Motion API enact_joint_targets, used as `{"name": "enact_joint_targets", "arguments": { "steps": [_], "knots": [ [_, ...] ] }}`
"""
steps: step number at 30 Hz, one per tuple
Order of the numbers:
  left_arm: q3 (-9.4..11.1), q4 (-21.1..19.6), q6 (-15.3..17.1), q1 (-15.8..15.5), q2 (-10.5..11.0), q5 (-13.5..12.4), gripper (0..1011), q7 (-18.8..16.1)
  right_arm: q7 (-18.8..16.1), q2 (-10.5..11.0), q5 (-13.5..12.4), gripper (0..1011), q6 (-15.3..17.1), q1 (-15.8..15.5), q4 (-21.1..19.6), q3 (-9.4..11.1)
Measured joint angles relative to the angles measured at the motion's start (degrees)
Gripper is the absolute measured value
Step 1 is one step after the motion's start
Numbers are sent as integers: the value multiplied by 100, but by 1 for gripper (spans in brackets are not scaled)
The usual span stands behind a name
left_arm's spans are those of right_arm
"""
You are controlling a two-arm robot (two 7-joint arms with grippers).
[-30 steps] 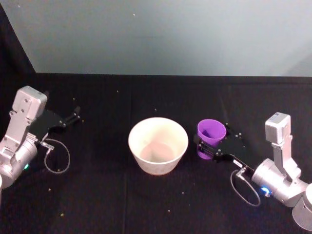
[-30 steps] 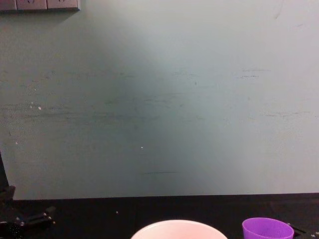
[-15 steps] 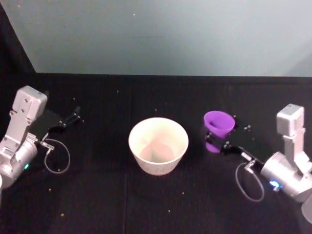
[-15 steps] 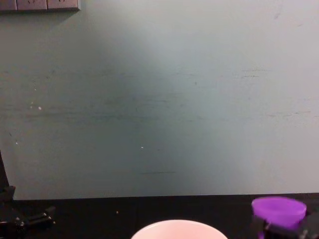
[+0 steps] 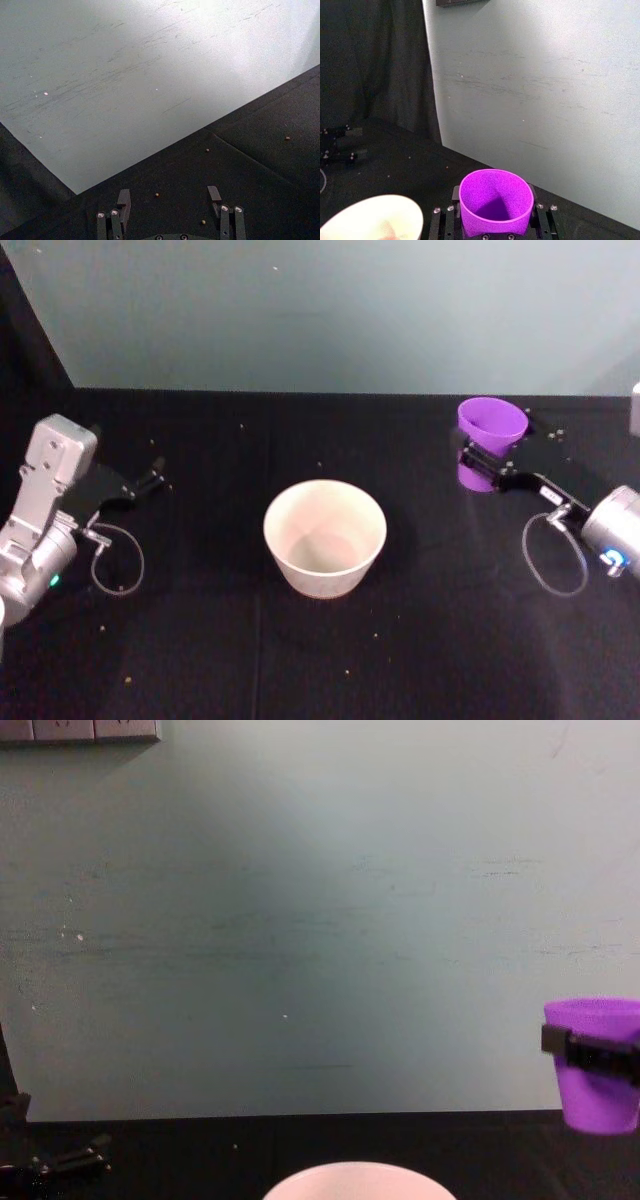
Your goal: Pick up the cup and pour the mung beans from the cup into the bowl.
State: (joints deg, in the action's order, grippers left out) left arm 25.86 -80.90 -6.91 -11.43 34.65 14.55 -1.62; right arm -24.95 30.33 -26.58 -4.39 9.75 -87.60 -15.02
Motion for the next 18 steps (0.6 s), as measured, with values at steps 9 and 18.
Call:
{"name": "enact_joint_targets", "arguments": {
  "steps": [9,18],
  "knots": [
    [0,0,0,0,0,0,1000,0,291,216,-18,735,1016,61,-865,215],
    [0,0,0,0,0,0,1000,0,313,233,2,735,1080,71,-916,225]
  ]
}}
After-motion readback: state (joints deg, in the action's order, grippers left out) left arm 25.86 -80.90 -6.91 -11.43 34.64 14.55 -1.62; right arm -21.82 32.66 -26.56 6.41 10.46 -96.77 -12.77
